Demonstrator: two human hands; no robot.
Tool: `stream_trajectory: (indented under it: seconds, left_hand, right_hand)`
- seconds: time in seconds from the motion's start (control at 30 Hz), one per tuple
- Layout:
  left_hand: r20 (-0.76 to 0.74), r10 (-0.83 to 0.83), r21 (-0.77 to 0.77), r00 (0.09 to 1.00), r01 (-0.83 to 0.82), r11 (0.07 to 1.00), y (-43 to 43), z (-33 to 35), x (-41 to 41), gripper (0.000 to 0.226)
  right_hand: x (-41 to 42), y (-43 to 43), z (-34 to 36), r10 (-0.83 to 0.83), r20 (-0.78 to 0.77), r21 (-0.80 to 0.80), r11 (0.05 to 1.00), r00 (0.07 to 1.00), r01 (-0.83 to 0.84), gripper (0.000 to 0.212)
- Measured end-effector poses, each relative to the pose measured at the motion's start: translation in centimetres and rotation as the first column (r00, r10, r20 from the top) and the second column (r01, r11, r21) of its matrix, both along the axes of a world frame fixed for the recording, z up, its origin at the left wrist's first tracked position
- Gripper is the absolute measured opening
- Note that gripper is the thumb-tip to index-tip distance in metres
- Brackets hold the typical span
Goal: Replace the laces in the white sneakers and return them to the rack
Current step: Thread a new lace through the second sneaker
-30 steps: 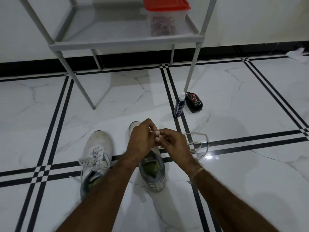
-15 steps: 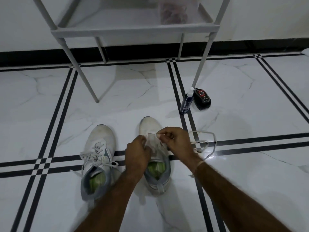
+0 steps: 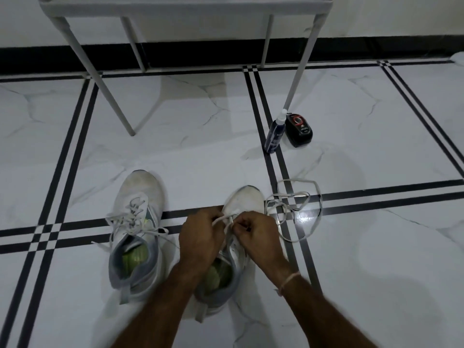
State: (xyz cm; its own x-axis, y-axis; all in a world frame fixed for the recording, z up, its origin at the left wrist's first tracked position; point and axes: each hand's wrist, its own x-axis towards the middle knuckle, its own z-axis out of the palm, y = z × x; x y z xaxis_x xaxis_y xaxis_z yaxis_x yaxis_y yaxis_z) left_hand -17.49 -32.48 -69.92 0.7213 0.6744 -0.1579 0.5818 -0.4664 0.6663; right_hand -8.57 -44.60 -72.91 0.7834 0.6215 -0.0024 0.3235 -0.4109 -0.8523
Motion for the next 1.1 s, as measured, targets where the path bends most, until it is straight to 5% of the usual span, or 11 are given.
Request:
stream_trajectory:
  seconds: [0.17,0.5,0.7,0.83,1.0,1.03,1.07,1.1]
  left_hand:
    - [0.147,0.035,0.008,0.989,-0.037,0.999,-0.9,-0.9,-1.2,0.01]
    - [0.106,-0.046,0.129,0.993,0.032,0.991,-1.0,-1.3,-2.3,0.021]
    - [0.025,0.103,-0.098,0.994,-0.1,0.99,0.0,0.1,-1.1,0.039]
    - [0.006,0.16,-0.182,0.987,-0.156,0.971,0.3,0.3,0.8,0.011]
    - [0.113,0.171,-0.221,0.979,-0.143,0.965,-1.0,-0.4,1.3,0.011]
    - [0.162,0.28,-0.385,0.946,-0.201,0.901,-0.6,-0.4,1.5,0.012]
    - [0.175,0.482,-0.628,0.859,-0.28,0.726,0.3,0.1,2.1,0.016]
    - [0.124,0.693,-0.862,0.71,-0.269,0.429,1.3,0.8,2.4,0.019]
  right_hand:
    - [-0.1,0.3,0.7,0.003,-0.002,-0.027,1.0,1.0,-0.003,0.033]
    - [-1.0,0.3,-0.1,-0.091,-0.112,0.084,0.991,0.99,0.101,0.009]
    - [-1.6,-0.2,-1.3,-0.133,-0.076,0.073,0.988,0.988,0.138,0.013]
    - [-1.4,0.0,-0.9,-0.129,-0.099,0.017,0.991,0.987,0.132,0.013]
    - [-1.2,-0.3,-0.2,-0.14,-0.154,0.029,0.989,0.978,0.147,0.015]
    - [-1.2,-0.4,-0.1,-0.132,-0.165,0.023,0.99,0.977,0.137,0.015]
    - [-1.1,-0.4,0.0,-0.12,-0.171,0.019,0.992,0.978,0.125,0.016]
    - [-1.0,-0.5,0.0,-0.103,-0.173,0.014,0.994,0.98,0.107,0.016]
